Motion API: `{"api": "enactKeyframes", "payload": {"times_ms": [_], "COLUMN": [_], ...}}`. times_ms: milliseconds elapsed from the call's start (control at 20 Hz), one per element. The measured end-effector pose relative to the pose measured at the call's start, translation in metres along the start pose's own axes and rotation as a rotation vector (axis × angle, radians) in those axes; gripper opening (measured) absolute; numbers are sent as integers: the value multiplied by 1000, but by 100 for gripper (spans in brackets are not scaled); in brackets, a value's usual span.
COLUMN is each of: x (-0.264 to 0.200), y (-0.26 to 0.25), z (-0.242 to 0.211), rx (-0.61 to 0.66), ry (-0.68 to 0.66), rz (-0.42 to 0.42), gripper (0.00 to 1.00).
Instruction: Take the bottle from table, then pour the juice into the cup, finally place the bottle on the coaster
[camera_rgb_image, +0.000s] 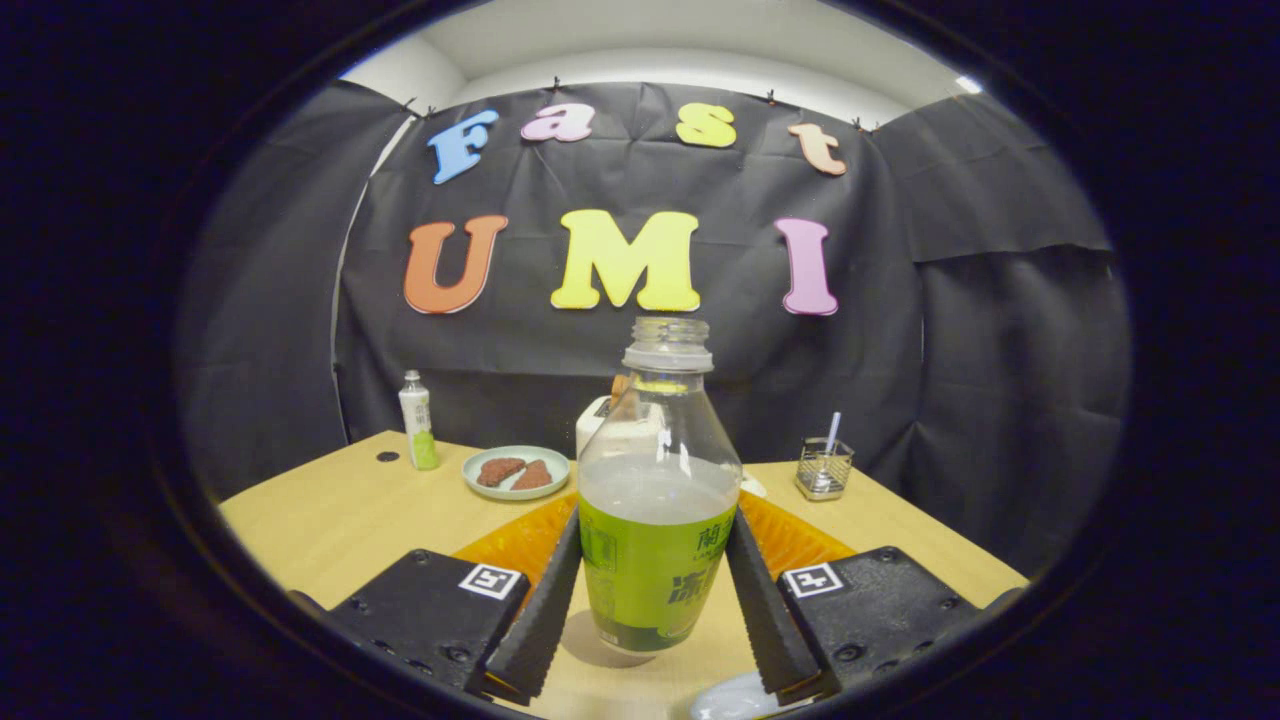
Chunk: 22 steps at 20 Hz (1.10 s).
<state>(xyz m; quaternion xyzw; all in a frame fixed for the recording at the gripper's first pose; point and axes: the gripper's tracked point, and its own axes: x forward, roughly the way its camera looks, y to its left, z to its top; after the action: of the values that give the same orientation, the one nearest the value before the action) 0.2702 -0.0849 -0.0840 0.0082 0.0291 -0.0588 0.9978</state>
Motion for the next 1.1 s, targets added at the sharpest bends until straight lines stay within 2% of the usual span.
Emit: {"api": "enactKeyframes", "payload": {"times_ms": [150, 350, 500, 650, 750, 900, 1100], "x": [15, 26, 34, 37, 37, 30, 18], "y": [6, 16, 16, 31, 33, 21, 21], "z": [-16, -34, -44, -56, -54, -46, -35], "rx": [12, 36, -8, -18, -12, -32, -23], "ry": [3, 4, 24, 65, 57, 35, 27], "rz": [-8, 23, 7, 71, 80, 29, 32], "gripper": [81, 81, 81, 82, 84, 100, 100]}}
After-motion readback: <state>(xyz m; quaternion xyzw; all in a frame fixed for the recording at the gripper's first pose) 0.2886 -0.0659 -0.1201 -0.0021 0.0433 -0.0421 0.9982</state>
